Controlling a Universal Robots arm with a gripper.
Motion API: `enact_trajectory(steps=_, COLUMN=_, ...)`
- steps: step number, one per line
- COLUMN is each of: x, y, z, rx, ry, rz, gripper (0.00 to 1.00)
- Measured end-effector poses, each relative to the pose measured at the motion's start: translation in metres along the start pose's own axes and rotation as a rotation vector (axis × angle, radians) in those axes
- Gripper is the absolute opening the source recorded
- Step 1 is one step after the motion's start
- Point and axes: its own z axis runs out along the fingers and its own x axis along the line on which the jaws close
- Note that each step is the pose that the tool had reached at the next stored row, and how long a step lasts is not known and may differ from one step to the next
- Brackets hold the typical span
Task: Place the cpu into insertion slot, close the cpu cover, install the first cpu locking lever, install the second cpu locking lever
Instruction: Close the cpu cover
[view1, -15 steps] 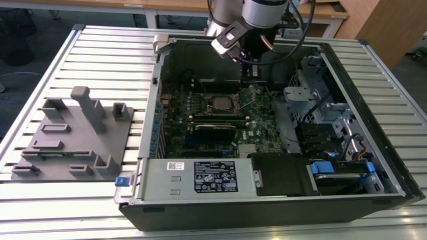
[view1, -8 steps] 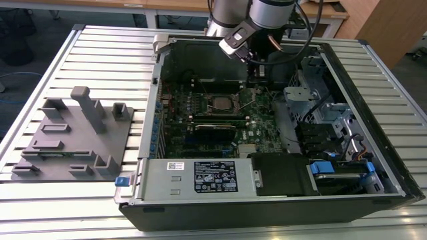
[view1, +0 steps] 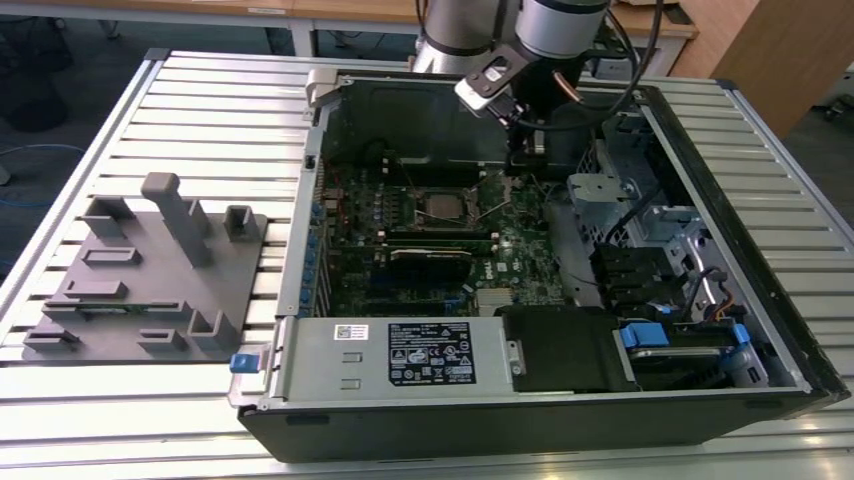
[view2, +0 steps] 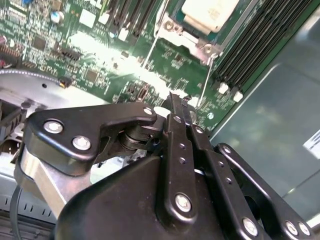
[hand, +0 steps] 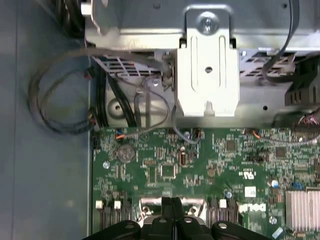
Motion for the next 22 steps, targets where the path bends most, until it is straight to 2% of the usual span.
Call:
enact_trajectory(steps=6, x=0.0008, y=0.0128, z=0.0011, rx=0.0000, ry=-0.0001, rz=0.000, gripper=0.10)
enact_trajectory(steps=8, x=0.0009, y=0.0152, z=0.0020, rx=0.0001, ry=-0.0002, rz=0.000, gripper=0.10)
enact_trajectory(steps=19, x=0.0007, y=0.0177, z=0.0204, rx=0.0000, ry=0.0000, rz=0.000, gripper=0.10)
enact_trajectory(steps=22, x=0.0007, y=0.0177, z=0.0226, rx=0.0000, ry=-0.0002, rz=0.000, gripper=0.10)
